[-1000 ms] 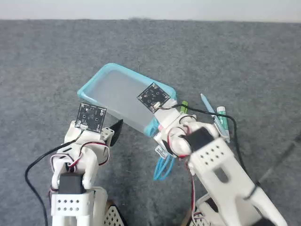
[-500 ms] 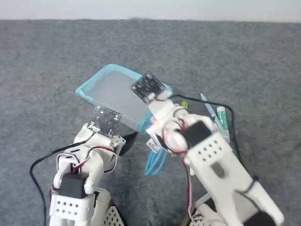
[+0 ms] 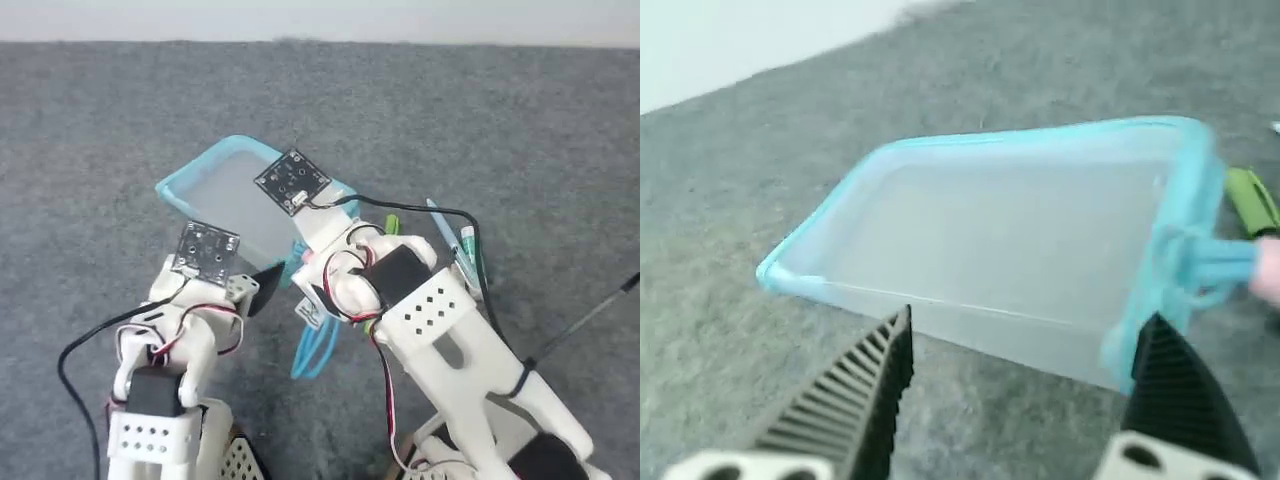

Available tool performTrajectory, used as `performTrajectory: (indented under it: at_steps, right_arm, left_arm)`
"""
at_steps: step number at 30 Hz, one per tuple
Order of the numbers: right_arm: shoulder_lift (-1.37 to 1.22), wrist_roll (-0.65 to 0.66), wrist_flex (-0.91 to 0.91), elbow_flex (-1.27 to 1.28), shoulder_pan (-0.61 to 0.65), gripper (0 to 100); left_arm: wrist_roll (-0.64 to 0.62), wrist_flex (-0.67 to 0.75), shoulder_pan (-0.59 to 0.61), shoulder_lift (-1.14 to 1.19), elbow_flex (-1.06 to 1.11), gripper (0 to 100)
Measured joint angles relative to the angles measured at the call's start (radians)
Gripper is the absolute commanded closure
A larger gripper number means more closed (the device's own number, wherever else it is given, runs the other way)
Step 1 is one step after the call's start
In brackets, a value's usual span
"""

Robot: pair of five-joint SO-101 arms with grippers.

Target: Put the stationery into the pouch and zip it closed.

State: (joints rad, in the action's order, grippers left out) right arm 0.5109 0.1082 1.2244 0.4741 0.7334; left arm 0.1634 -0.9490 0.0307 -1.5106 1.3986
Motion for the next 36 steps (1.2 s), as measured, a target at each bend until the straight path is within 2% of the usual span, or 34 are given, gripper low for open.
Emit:
performTrajectory:
  at_steps: [8, 13, 20, 29, 36]
  right_arm:
    - [0.11, 0.002, 0.069, 0.0, -0.002, 99.3]
    - [0.098, 0.002, 0.026, 0.015, -0.002, 99.3]
    - [0.02, -0.009, -0.009, 0.008, -0.018, 99.3]
    - [0.02, -0.014, 0.032, -0.046, -0.018, 99.3]
    - [0.02, -0.014, 0.141, -0.109, -0.018, 99.3]
  left_arm:
    - [-0.002, 0.009, 0.015, 0.005, 0.014, 67]
    - [-0.031, -0.12, 0.015, 0.003, -0.101, 66]
    - [-0.037, -0.146, -0.092, 0.003, -0.112, 67]
    - [-0.037, -0.04, -0.104, 0.003, -0.012, 67]
    - [-0.041, 0.023, 0.003, 0.003, 0.006, 67]
